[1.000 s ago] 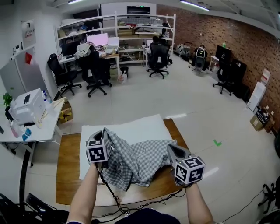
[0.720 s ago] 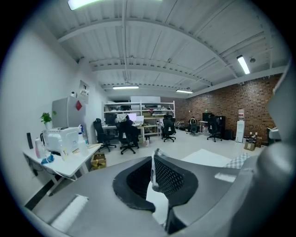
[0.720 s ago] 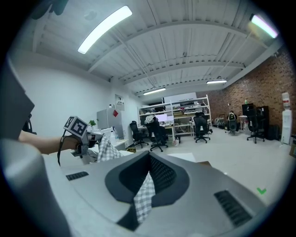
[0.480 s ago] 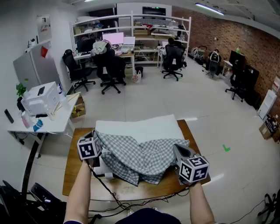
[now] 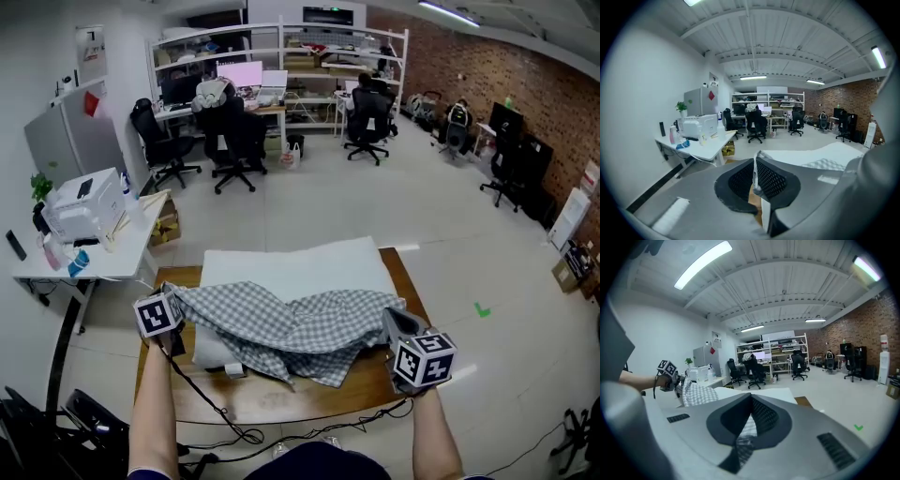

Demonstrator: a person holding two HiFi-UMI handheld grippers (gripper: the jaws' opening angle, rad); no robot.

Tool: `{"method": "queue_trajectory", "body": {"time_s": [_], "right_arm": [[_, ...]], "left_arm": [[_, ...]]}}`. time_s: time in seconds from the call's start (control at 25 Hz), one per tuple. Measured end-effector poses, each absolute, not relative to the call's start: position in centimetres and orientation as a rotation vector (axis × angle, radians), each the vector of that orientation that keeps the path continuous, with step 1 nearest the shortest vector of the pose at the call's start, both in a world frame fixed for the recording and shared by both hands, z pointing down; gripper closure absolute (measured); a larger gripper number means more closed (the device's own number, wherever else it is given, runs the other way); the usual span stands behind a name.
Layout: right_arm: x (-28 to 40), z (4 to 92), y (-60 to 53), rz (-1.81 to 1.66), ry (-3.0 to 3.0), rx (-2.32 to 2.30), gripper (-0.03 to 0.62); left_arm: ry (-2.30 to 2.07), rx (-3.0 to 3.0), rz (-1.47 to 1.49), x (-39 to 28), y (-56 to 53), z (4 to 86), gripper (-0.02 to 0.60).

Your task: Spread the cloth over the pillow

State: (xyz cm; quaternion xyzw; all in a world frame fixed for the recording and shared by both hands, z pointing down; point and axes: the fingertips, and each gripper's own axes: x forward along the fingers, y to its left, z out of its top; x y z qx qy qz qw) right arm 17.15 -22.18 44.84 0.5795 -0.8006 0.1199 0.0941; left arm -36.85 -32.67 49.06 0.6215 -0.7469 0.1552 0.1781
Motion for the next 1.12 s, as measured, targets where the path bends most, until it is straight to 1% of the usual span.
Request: {"method": "queue_trajectory", "body": {"time_s": [0.2, 0.36, 0.64, 0.76, 0.84, 0.88, 0.92, 1.0, 1.04, 1.08, 1.12], "right_arm": [[17.7, 45.1, -21.9, 0.345, -2.349, 1.745, 0.58], [19.6, 46.4, -21.8, 0.334, -2.282, 1.788, 0.58], [22.4, 51.8, -21.1, 0.424, -2.173, 1.841, 0.583], [22.7, 54.7, -21.0, 0.496, -2.155, 1.848, 0.562], [22.9, 56.1, -21.4, 0.535, -2.153, 1.852, 0.452], [23.2, 56.6, -21.8, 0.541, -2.143, 1.86, 0.439], [23.4, 57.0, -22.2, 0.542, -2.128, 1.867, 0.412], [23.8, 57.7, -23.1, 0.553, -2.109, 1.875, 0.408], [23.9, 58.0, -23.6, 0.565, -2.11, 1.877, 0.397], [23.9, 58.2, -24.0, 0.577, -2.114, 1.877, 0.357], [23.9, 58.4, -24.5, 0.585, -2.116, 1.873, 0.356]], "left_arm": [[-2.114, 1.739, 0.435, -37.8, -32.4, 49.8, 0.565], [-2.126, 1.748, 0.429, -37.8, -32.4, 49.3, 0.565], [-2.127, 1.724, 0.459, -38.1, -31.7, 49.8, 0.565], [-2.126, 1.719, 0.472, -38.4, -31.3, 50.4, 0.565], [-2.122, 1.714, 0.481, -38.6, -31.1, 50.7, 0.565], [-2.121, 1.711, 0.486, -38.7, -30.9, 50.8, 0.565], [-2.121, 1.708, 0.49, -38.7, -30.8, 50.9, 0.565], [-2.123, 1.702, 0.5, -38.8, -30.6, 51.1, 0.565], [-2.123, 1.7, 0.504, -38.9, -30.5, 51.2, 0.565], [-2.124, 1.699, 0.508, -38.9, -30.3, 51.3, 0.565], [-2.123, 1.698, 0.511, -38.9, -30.2, 51.3, 0.565]]}}
